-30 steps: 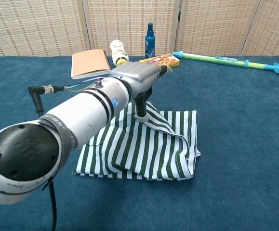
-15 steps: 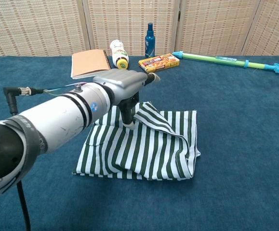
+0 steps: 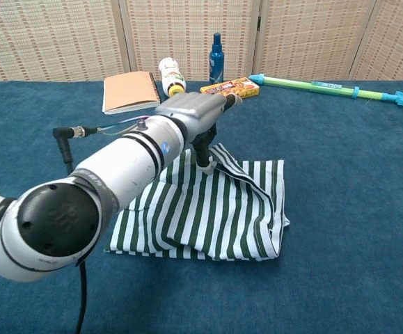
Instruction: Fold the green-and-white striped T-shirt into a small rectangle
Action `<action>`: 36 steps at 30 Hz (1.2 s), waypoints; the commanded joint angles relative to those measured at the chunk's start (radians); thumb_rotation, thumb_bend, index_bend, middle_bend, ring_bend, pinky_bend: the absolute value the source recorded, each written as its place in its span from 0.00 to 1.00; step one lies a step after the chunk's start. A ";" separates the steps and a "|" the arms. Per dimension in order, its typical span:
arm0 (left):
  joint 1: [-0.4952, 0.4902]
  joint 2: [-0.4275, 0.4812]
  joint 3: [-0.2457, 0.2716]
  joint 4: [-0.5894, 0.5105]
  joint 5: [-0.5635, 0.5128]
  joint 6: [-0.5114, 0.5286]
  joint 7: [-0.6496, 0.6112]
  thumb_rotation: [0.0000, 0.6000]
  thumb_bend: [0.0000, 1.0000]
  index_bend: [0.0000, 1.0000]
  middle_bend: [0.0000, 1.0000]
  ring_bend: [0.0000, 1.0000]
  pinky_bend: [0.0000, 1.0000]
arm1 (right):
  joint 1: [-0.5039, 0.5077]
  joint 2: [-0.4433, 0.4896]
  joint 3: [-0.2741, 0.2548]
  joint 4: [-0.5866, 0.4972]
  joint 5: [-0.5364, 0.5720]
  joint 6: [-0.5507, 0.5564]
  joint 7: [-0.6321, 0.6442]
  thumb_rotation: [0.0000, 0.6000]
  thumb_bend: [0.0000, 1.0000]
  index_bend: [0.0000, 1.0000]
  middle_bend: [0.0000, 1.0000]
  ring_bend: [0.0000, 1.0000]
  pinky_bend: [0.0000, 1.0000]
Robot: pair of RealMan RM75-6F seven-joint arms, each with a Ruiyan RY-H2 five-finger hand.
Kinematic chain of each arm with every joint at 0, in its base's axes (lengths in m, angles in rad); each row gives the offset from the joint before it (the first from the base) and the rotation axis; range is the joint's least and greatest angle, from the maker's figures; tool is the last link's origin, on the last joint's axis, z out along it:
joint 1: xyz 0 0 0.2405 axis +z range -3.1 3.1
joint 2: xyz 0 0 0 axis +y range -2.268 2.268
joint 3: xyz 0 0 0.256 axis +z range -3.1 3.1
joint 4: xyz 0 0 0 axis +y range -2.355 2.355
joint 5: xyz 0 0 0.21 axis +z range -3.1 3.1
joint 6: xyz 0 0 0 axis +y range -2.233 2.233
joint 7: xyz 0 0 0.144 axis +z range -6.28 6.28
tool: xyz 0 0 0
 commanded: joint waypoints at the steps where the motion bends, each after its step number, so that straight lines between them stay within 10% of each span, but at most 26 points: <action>1: -0.024 -0.037 -0.026 0.045 0.019 -0.010 -0.025 1.00 0.13 0.00 0.86 0.85 0.99 | -0.001 0.001 0.001 0.001 0.002 0.001 0.001 1.00 0.48 0.25 0.97 1.00 1.00; 17: -0.037 -0.098 -0.095 0.137 0.034 0.004 -0.076 1.00 0.13 0.00 0.83 0.81 0.98 | -0.011 0.012 0.003 -0.003 0.001 0.014 0.010 1.00 0.48 0.25 0.97 1.00 1.00; 36: 0.252 0.282 0.069 -0.223 0.123 0.101 -0.119 1.00 0.13 0.00 0.67 0.66 0.90 | -0.018 0.018 0.005 0.005 -0.010 0.028 0.019 1.00 0.48 0.25 0.95 0.97 1.00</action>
